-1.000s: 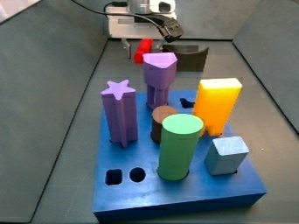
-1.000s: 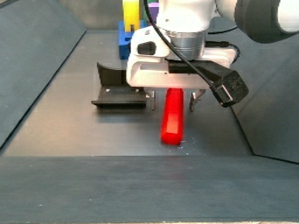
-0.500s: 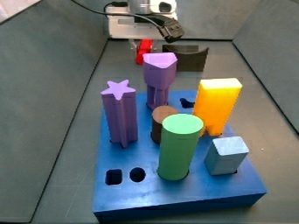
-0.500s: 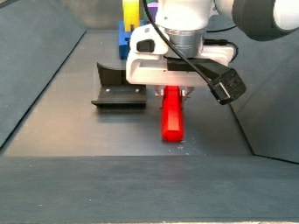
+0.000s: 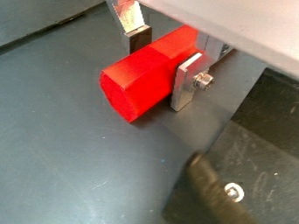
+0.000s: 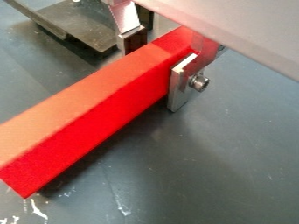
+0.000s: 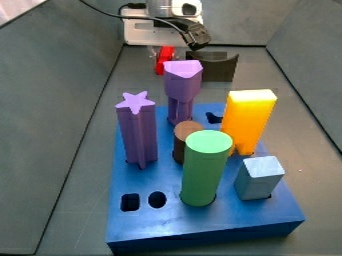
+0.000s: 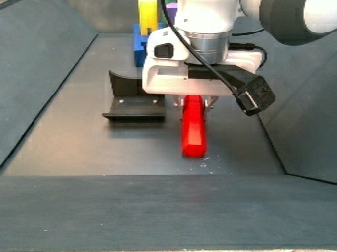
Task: Pick up the hexagon object. Move up. Place the hexagon object on the fixture. Regrasp the hexagon object. Move to above the board. Insert the hexagon object.
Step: Pick up the hexagon object, then move up, then place the hexagon object on the fixture.
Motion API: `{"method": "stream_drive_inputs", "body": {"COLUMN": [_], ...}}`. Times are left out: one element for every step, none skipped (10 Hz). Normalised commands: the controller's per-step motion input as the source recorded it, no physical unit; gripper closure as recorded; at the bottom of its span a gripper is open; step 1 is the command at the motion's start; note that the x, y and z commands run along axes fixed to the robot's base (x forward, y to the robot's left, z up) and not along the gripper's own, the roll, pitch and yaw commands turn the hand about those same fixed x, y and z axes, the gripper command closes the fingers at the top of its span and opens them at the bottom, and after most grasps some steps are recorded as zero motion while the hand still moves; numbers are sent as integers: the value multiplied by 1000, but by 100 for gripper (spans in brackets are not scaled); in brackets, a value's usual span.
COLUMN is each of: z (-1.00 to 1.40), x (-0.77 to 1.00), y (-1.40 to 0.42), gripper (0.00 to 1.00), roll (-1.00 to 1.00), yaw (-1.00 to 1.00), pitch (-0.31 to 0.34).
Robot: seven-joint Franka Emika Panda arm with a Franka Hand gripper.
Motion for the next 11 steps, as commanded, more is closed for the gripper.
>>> {"method": "stream_drive_inputs", "body": {"z": [0, 833, 809, 746, 599, 483, 316, 190, 1000, 1000, 1000], "x": [0, 0, 46, 31, 10, 4, -9, -15, 0, -2, -11], "y": [0, 0, 62, 57, 33, 21, 12, 8, 0, -1, -3], "gripper": [100, 100, 100, 100, 100, 100, 100, 100, 100, 100, 100], "roll": [0, 0, 9, 4, -5, -8, -9, -9, 0, -2, -5], "yaw": [0, 0, 15, 15, 8, 5, 4, 3, 0, 0, 1], "pitch": [0, 0, -6, 14, 44, 48, 44, 35, 0, 5, 15]}}
